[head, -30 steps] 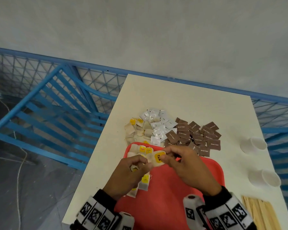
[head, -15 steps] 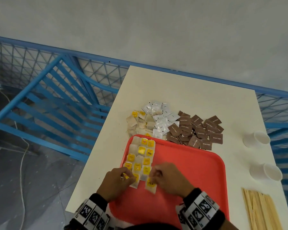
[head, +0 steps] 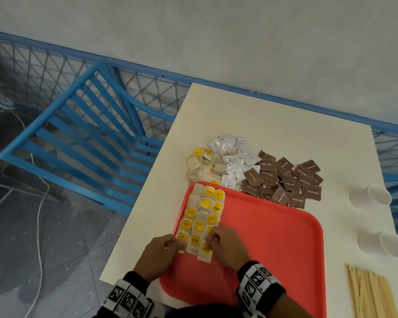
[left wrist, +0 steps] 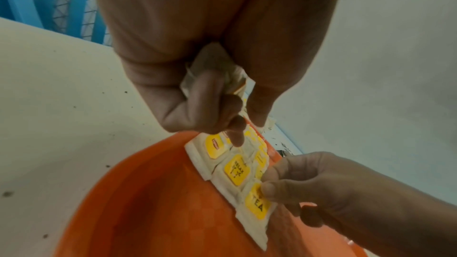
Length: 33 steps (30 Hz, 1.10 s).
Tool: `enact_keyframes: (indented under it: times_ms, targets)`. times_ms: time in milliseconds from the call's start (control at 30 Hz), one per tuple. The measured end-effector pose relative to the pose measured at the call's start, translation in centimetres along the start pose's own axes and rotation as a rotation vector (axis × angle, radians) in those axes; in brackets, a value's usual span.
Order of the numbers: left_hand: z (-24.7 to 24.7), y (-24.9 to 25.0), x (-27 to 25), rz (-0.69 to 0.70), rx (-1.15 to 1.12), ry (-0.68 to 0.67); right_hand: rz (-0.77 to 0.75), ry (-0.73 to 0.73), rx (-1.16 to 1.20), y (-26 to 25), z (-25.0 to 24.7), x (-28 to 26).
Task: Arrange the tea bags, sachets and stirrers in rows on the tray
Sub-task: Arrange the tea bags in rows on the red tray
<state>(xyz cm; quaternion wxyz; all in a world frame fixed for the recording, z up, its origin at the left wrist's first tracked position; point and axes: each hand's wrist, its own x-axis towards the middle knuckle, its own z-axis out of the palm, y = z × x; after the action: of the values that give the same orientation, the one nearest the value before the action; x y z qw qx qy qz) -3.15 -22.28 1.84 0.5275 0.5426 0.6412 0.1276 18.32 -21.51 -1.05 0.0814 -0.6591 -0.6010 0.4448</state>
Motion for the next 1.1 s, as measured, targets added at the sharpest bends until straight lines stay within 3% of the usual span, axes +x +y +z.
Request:
enact_keyframes:
  times_ms: [200, 300, 367, 500, 700, 800, 900, 1100]
  targets:
    - [0.0, 1.8, 0.0, -0.288, -0.517, -0.081, -0.009, 0.032, -0.033, -0.7, -1.0, -0.3]
    - [0.1, 2.8, -0.2, -0.387, -0.97, -0.178, -0.114, 0.138, -0.023, -1.5, -2.3, -1.4]
    - [0.3, 3.8, -0.1, -0.385, -1.136, -0.239, -0.217, 0.182, 0.036, -2.9, -3.6, -2.6]
    - [1.5, 5.2, 0.3, -0.355, -1.19, -0.339, -0.38, 0.112, -0.01, -4.9, -4.8, -4.5]
    - [3.1, 8.0, -0.2, -0.284, -1.143, -0.417, -0.388, 0.148, -0.111, -3.9, -5.5, -5.7]
    - [3.7, 8.5, -0.7, -0.257, -1.056, -0.41, -0.411, 0.225, -0.016, -3.4, -6.4, -6.4]
    - [4.1, 8.8, -1.0, -0.24, -1.081, -0.407, -0.378, 0.212, 0.118, -3.3, -7.6, -7.2]
    - [4.6, 10.3, -1.3, -0.217, -1.096, -0.429, -0.436, 0.256, -0.018, -3.3, -7.6, -8.6]
